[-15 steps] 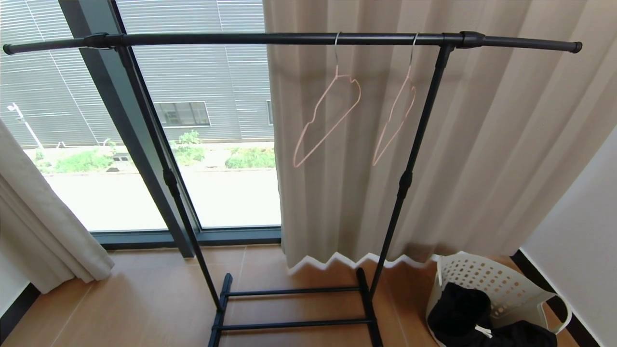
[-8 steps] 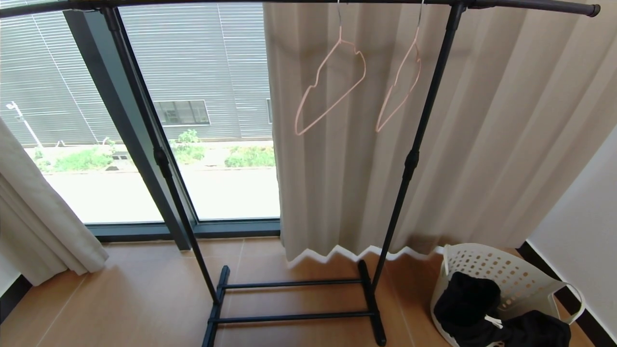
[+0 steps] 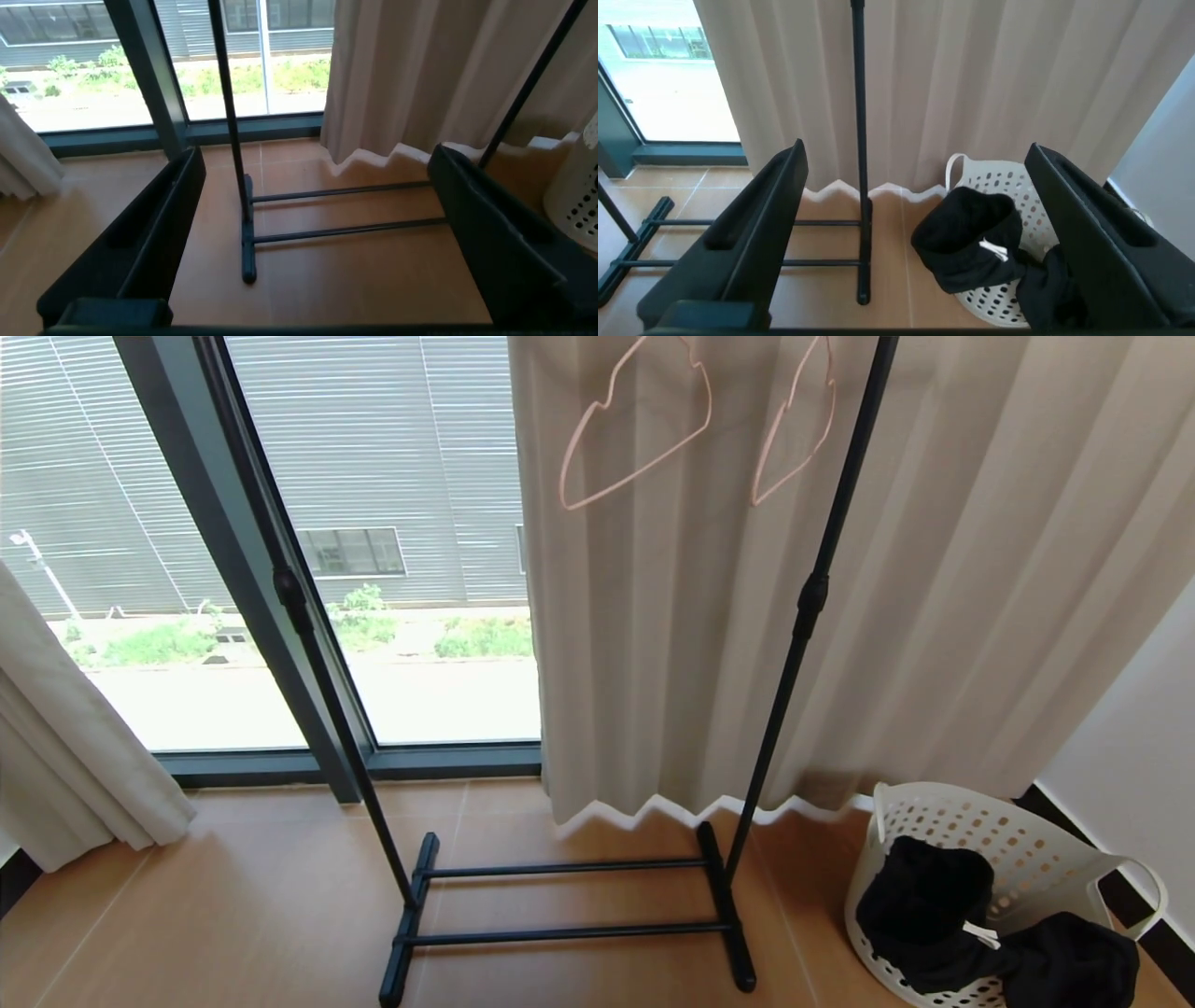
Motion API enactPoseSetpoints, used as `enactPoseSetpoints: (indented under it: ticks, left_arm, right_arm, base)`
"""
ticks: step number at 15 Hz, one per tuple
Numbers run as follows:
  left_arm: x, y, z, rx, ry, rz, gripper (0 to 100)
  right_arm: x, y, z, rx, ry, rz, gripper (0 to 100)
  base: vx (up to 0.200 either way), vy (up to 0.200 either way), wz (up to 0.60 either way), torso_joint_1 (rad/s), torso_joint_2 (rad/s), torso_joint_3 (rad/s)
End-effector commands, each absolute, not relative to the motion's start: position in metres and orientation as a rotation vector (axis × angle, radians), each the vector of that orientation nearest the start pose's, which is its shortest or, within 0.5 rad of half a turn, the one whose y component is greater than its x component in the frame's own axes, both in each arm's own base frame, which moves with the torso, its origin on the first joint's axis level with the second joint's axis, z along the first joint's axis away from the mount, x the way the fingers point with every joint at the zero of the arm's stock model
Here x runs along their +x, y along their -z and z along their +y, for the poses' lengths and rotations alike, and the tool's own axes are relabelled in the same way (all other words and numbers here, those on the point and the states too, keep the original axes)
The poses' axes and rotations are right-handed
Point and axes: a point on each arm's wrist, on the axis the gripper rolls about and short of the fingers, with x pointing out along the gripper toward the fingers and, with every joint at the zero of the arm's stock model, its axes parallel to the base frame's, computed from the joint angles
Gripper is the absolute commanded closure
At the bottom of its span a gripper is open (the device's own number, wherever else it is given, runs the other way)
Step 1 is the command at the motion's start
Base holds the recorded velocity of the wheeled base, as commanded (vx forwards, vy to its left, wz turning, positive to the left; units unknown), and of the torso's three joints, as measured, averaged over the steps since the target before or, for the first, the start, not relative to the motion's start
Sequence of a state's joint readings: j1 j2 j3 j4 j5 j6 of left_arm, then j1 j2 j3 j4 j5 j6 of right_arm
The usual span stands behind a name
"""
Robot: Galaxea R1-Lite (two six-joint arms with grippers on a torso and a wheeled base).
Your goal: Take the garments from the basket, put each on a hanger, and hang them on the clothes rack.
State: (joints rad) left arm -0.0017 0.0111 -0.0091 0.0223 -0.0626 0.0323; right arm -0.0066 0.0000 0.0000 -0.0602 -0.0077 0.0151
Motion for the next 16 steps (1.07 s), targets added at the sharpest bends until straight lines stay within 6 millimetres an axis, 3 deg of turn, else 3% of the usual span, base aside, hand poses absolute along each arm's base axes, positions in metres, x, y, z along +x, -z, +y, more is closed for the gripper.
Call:
enactPoseSetpoints:
  ticks: [1,6,8,13,16]
  left_arm:
    - [-0.0227,-0.0759,-0.0014,0.031,0.065,0.023,0]
    - [-0.0227,-0.0759,-0.0014,0.033,0.065,0.023,0]
    - [-0.0227,-0.0759,-0.0014,0.033,0.065,0.023,0]
    - [-0.0227,-0.0759,-0.0014,0.033,0.065,0.023,0]
    - [-0.0227,-0.0759,-0.0014,0.033,0.065,0.023,0]
  right_arm:
    - [-0.0230,-0.0816,0.0000,0.015,0.013,-0.060,0]
    - [-0.0230,-0.0816,0.0000,0.015,0.013,-0.060,0]
    - [-0.0230,-0.0816,0.0000,0.014,0.013,-0.060,0]
    - [-0.0230,-0.0816,0.0000,0.015,0.013,-0.060,0]
    - [-0.0230,-0.0816,0.0000,0.015,0.013,-0.060,0]
  base:
    - [0.000,0.000,0.00,-0.066,0.45,0.373]
    - [0.000,0.000,0.00,-0.033,0.38,0.344]
    - [0.000,0.000,0.00,0.002,0.10,0.095]
    - [0.000,0.000,-0.60,-0.001,0.02,0.020]
    - [0.000,0.000,0.00,0.000,0.00,0.000]
